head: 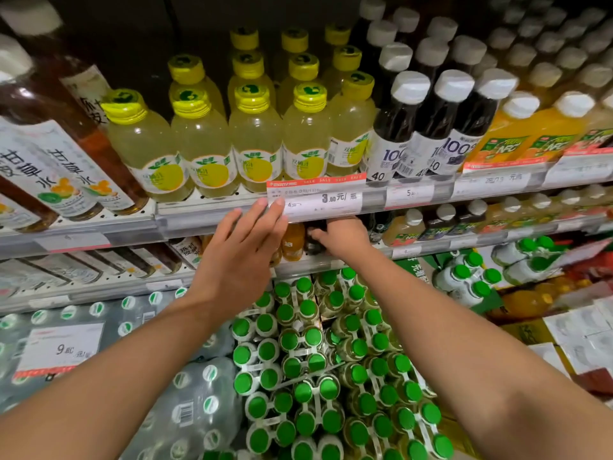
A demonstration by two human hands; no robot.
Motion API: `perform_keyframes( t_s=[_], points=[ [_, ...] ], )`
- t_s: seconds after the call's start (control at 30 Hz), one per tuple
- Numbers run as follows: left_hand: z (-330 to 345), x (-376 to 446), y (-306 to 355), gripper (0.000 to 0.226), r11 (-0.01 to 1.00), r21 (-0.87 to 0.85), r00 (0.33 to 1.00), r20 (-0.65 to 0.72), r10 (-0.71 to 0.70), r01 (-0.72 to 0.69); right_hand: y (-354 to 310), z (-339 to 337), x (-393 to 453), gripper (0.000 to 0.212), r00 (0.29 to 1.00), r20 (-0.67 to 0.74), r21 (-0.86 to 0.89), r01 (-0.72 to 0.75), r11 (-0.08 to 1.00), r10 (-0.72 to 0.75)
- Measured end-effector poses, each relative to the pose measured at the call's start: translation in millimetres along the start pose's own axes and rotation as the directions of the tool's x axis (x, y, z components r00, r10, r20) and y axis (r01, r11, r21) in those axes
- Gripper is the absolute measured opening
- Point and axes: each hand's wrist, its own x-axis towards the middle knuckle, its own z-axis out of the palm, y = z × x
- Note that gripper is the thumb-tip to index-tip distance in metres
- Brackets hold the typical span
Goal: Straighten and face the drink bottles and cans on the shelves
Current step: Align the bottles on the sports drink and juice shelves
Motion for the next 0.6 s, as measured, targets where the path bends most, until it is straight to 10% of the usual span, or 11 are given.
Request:
perform_keyframes(
  t_s=[0.17, 0.6],
  points=[
    [5.6, 1.4, 6.6, 0.081, 0.996, -0.048, 0.998, 0.006, -0.068, 0.068, 1.3, 13.2, 32.8, 0.032, 0.924, 0.329, 0.621, -0.367, 0.692, 0.195],
    [3.5, 2.2, 14.6, 0.088, 0.99, -0.082, 0.993, 0.03, -0.115, 0.117, 19.6, 6.0, 7.1, 0.04, 0.993, 0.117, 0.332, -0.051, 0.942, 0.012]
  ],
)
